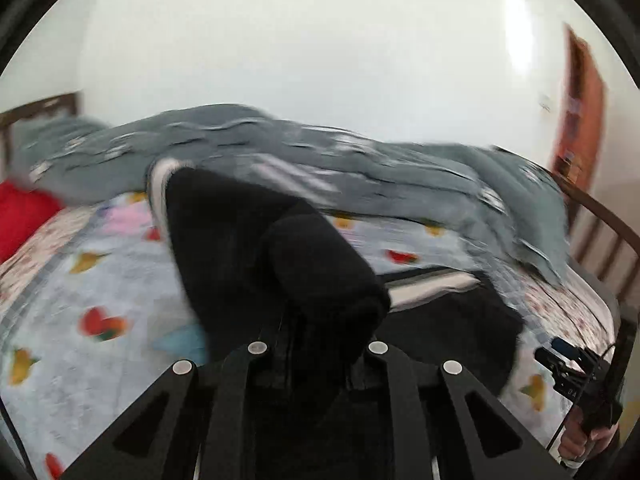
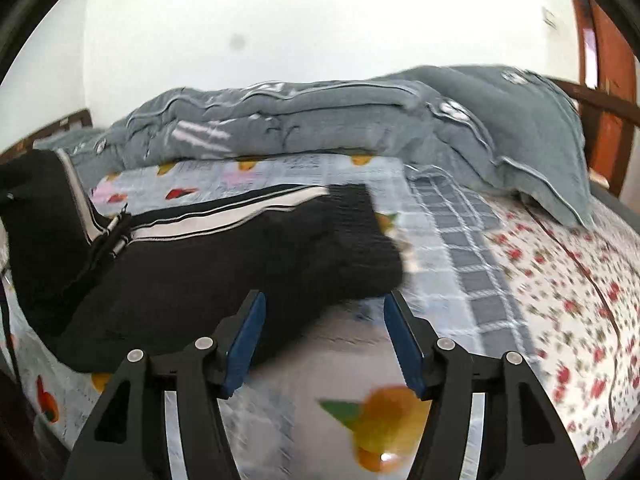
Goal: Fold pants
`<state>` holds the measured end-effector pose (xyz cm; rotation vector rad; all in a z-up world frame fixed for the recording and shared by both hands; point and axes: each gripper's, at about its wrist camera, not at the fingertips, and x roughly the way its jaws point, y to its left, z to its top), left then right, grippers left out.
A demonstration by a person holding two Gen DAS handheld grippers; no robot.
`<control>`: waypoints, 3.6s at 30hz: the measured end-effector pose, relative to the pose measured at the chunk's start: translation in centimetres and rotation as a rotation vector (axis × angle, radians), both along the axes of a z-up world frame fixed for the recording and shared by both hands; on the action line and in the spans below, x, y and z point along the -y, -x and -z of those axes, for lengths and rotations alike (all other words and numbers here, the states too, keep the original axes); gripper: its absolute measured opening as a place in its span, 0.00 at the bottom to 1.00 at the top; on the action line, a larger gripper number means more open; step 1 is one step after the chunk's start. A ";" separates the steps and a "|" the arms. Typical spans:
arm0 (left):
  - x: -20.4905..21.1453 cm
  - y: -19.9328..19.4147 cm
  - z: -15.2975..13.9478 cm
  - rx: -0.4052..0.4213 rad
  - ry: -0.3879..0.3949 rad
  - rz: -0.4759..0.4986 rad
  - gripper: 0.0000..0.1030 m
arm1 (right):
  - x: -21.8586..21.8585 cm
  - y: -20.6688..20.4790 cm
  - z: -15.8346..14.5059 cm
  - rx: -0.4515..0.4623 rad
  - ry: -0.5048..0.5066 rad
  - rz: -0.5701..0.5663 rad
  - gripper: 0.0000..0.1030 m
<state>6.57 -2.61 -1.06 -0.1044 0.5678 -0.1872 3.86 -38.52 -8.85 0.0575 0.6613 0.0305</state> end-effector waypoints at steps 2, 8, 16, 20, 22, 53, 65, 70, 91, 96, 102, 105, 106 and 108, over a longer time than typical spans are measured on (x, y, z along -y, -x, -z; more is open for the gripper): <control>3.8 -0.5 0.8 -0.014 -0.011 0.066 0.15 | 1.9 1.0 0.0 -0.006 -0.043 0.015 0.59; 12.0 -2.6 5.4 -0.152 0.096 0.229 0.15 | 4.0 2.8 2.7 -0.082 -0.125 0.005 0.59; 14.3 -1.1 7.3 -0.253 0.110 0.382 0.34 | 2.9 4.6 2.3 -0.073 -0.154 -0.044 0.59; 10.9 1.3 4.8 -0.129 0.090 0.360 0.60 | 1.3 2.7 0.7 -0.050 -0.202 -0.099 0.59; 8.3 2.1 3.9 -0.089 0.043 0.305 0.63 | 0.5 1.7 0.4 -0.049 -0.248 -0.122 0.59; 3.8 4.7 11.7 -0.223 -0.078 0.230 0.80 | 3.6 -3.6 -1.6 0.004 -0.132 0.021 0.17; 3.4 7.8 8.2 -0.147 -0.073 0.264 0.77 | 3.3 -2.8 -0.2 0.027 0.017 0.024 0.26; 6.3 3.8 8.9 -0.211 -0.150 0.205 0.77 | 1.4 -3.1 1.2 0.001 0.061 -0.024 0.26; 2.6 -10.8 14.7 -0.484 0.459 0.177 0.36 | 6.0 -14.4 4.1 -0.219 -0.217 -0.031 0.50; 1.6 -12.1 13.8 -0.460 0.484 0.193 0.13 | 3.7 -14.8 2.9 -0.210 -0.120 -0.014 0.35; -4.7 -12.6 11.2 -0.412 0.453 0.159 0.12 | 1.0 -14.6 1.9 -0.232 -0.261 -0.083 0.18; -9.0 -13.0 10.0 -0.434 0.393 0.124 0.12 | -3.1 -14.0 2.4 -0.236 -0.304 -0.169 0.17; -9.8 -13.2 9.8 -0.465 0.330 0.112 0.14 | -4.6 -13.8 2.6 -0.230 -0.296 -0.196 0.17; -10.8 -13.4 9.8 -0.519 0.212 0.090 0.25 | -7.9 -13.7 3.2 -0.216 -0.247 -0.234 0.18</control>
